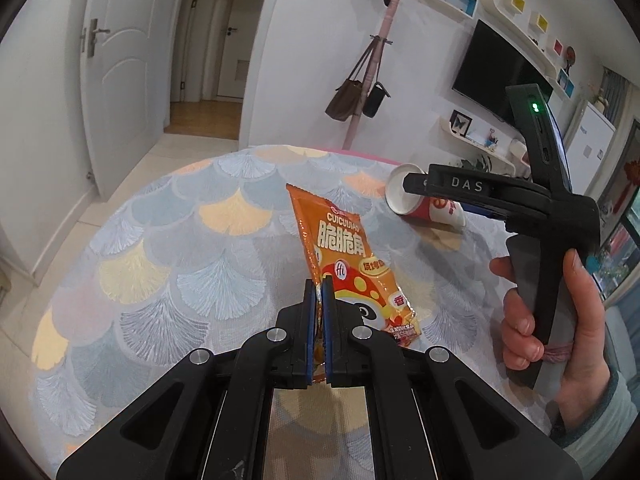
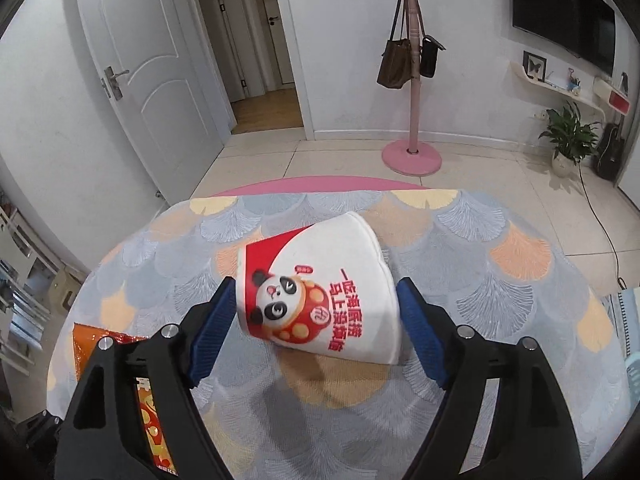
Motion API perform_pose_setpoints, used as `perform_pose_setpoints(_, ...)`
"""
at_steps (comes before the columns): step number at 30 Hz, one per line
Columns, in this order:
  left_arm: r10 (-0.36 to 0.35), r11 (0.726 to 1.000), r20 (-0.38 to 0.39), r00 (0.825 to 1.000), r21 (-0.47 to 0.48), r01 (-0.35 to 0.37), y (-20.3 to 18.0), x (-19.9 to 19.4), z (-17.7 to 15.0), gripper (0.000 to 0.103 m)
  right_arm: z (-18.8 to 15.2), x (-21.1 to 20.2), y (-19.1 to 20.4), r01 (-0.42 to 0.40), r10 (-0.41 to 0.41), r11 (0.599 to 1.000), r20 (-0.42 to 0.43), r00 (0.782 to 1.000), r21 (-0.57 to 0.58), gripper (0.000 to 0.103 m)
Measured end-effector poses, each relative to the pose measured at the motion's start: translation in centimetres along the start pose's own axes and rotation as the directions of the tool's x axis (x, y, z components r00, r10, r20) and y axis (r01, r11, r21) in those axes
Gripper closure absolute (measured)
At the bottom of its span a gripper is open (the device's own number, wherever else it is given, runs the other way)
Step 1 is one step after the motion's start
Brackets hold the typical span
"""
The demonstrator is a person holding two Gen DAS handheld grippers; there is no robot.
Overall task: Collect trash
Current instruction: 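Grasp the white panda cup with right tool while left tool grasps panda chip bag, then carry cup and chip bag over the basket and open both tools to drop them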
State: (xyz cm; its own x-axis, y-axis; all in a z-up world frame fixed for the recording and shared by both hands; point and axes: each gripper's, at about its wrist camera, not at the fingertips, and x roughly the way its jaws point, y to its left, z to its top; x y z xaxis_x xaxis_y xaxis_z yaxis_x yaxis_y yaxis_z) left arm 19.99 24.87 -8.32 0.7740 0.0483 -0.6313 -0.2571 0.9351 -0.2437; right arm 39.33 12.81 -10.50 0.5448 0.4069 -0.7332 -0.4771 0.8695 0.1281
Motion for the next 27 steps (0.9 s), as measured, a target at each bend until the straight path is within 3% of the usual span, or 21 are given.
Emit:
perform_pose_setpoints(7,0.013,1.000,-0.010,1.000,0.007,-0.013,-0.2,0.4,0.1,0.101,0.0,0.8,-0.3,0.004,-0.004,1.000,-0.038,0.999,0.008,0.031)
perform_pose_setpoints(13,0.007,1.000,0.008,1.000,0.001,-0.007,-0.1,0.0,0.0,0.101,-0.2,-0.8,-0.6,-0.044,0.044,0.999,0.042,0.998,0.007,0.031)
perform_pose_setpoints(19,0.007,1.000,0.042,0.999,0.021,-0.008,-0.6,-0.8,-0.1,0.101,-0.7,-3.4,-1.2,-0.061,0.058,0.998,0.124,0.991,0.020,0.031)
perform_pose_setpoints(22,-0.051,0.999,0.034,0.998,-0.009,0.051,-0.8,-1.6,0.0,0.102,-0.7,-5.0,-2.6,-0.136,0.125,0.987,0.115,0.985,0.086,0.031)
perform_pose_setpoints(27,-0.074,0.996,0.086,0.994,0.048,0.070,-3.6,-4.6,0.8,0.102,-2.0,-11.3,-4.9,-0.145,0.120,0.982,0.189,0.975,0.123,0.031)
